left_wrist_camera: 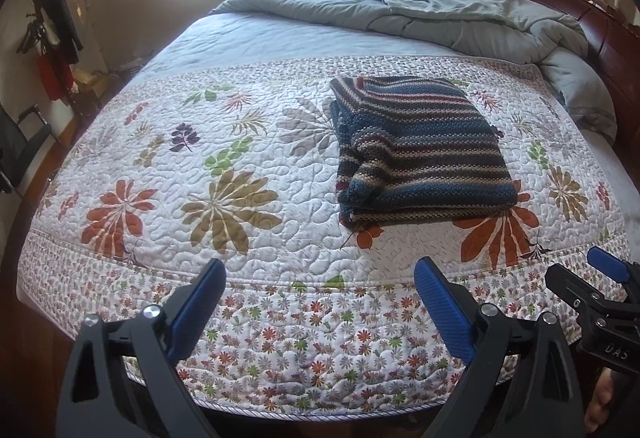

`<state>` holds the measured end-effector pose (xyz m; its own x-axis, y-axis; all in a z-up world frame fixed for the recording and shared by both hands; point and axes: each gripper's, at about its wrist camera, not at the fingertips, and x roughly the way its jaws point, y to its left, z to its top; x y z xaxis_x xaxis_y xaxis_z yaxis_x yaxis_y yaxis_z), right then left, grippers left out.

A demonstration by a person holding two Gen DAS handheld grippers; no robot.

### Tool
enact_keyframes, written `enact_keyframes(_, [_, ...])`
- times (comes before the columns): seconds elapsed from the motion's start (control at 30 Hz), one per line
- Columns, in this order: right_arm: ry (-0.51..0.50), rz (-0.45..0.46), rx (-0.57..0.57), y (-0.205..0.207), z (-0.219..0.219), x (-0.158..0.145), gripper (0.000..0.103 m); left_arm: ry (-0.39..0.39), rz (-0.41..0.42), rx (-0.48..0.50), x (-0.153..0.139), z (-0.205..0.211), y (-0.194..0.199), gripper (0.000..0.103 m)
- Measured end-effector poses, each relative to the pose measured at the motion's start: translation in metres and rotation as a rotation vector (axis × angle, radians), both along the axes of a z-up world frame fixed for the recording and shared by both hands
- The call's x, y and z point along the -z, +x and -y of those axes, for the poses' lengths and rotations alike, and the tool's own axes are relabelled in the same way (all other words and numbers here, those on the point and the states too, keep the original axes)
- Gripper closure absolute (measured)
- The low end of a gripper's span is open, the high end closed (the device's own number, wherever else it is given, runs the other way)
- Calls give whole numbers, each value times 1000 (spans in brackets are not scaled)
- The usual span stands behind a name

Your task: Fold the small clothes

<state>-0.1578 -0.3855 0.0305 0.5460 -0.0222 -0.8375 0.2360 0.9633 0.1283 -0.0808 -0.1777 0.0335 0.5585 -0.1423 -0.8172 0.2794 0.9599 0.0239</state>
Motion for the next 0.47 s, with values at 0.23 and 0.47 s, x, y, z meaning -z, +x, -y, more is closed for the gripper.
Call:
enact_keyframes(0.23, [3, -10, -5, 2, -1, 4, 6, -9, -7, 4, 2, -1, 1, 6])
enact_keyframes(0.47, [9, -17, -3, 4, -1, 7, 6, -7, -31, 7, 7, -2, 2, 5])
